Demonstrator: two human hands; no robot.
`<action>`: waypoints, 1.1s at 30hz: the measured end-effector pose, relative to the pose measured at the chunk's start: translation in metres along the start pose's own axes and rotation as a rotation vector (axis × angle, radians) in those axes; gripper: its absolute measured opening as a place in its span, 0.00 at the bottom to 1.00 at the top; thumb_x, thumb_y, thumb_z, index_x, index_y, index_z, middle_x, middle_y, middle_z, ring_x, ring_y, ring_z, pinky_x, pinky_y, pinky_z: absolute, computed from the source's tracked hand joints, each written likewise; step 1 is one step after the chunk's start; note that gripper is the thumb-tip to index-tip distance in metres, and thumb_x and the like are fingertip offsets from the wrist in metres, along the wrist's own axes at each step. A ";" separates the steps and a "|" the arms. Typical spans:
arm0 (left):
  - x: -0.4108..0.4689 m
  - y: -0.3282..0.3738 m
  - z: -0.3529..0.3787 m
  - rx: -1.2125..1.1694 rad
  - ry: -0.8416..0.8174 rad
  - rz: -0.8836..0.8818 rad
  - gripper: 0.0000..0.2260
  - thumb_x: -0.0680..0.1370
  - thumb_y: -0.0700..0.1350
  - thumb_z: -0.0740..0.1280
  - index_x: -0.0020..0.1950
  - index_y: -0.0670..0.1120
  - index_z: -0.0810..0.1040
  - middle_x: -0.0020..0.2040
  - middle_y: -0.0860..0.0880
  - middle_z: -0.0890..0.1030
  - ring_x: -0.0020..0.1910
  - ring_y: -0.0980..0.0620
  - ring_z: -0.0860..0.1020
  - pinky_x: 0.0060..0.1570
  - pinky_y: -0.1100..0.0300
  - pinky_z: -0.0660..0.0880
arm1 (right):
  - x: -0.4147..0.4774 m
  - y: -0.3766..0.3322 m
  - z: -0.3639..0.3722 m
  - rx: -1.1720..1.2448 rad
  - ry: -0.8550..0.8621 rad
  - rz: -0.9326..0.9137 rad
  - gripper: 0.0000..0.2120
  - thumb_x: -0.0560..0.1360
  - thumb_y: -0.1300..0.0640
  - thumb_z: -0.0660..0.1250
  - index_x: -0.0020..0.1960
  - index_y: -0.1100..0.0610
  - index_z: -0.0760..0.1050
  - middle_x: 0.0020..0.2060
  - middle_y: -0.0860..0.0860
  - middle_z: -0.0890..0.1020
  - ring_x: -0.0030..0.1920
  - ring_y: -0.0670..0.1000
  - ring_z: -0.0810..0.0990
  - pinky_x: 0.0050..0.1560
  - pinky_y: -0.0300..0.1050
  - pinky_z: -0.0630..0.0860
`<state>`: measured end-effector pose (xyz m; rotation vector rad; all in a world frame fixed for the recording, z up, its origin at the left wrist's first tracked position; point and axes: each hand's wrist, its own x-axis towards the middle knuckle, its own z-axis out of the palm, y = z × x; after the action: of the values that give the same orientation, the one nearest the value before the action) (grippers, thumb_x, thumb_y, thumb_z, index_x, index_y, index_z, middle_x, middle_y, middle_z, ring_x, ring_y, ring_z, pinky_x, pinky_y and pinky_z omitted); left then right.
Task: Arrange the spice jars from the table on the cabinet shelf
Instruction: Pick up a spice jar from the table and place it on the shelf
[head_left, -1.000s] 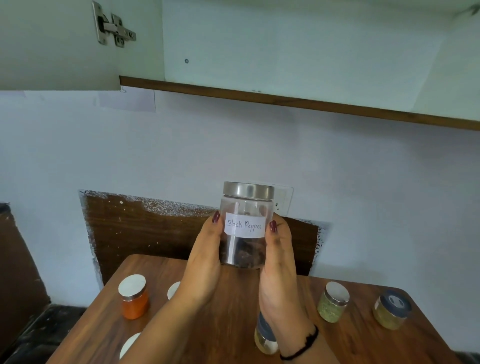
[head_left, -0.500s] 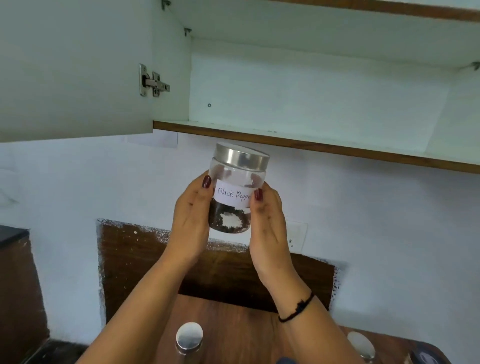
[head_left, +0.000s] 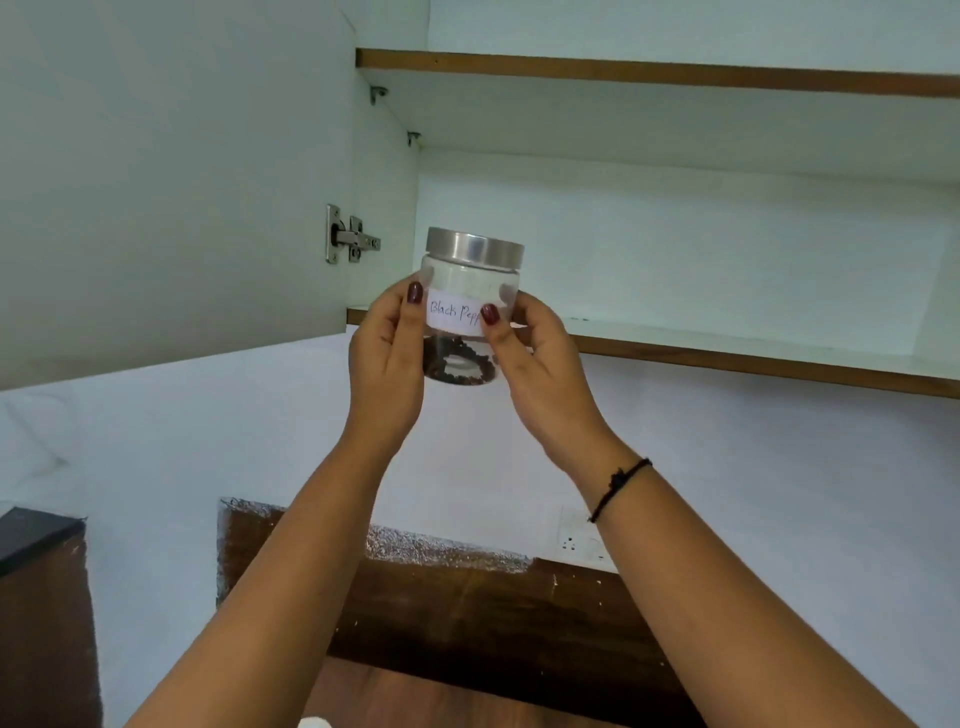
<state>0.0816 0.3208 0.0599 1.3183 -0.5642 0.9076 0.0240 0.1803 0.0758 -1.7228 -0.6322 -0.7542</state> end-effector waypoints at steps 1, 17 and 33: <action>0.008 -0.006 -0.001 0.011 0.003 -0.019 0.13 0.83 0.52 0.59 0.65 0.53 0.77 0.59 0.49 0.82 0.59 0.49 0.81 0.59 0.38 0.77 | 0.009 -0.001 -0.001 0.007 -0.008 0.006 0.17 0.80 0.48 0.62 0.65 0.55 0.71 0.59 0.52 0.78 0.56 0.45 0.79 0.47 0.31 0.77; 0.070 -0.041 0.012 0.140 -0.096 -0.013 0.17 0.85 0.46 0.55 0.74 0.47 0.68 0.66 0.48 0.74 0.60 0.59 0.77 0.58 0.69 0.75 | 0.111 0.040 0.007 -0.160 -0.045 0.069 0.26 0.80 0.46 0.62 0.73 0.56 0.63 0.58 0.52 0.77 0.50 0.45 0.78 0.49 0.38 0.79; 0.079 -0.078 -0.009 0.723 -0.020 0.109 0.22 0.81 0.54 0.62 0.72 0.46 0.69 0.64 0.47 0.76 0.62 0.49 0.75 0.61 0.47 0.75 | 0.160 0.067 0.034 -0.208 -0.151 0.189 0.24 0.79 0.46 0.63 0.69 0.58 0.65 0.48 0.48 0.77 0.47 0.46 0.78 0.58 0.49 0.78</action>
<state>0.1885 0.3485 0.0768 1.9555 -0.3279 1.2530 0.1841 0.2020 0.1474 -2.0137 -0.4967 -0.5767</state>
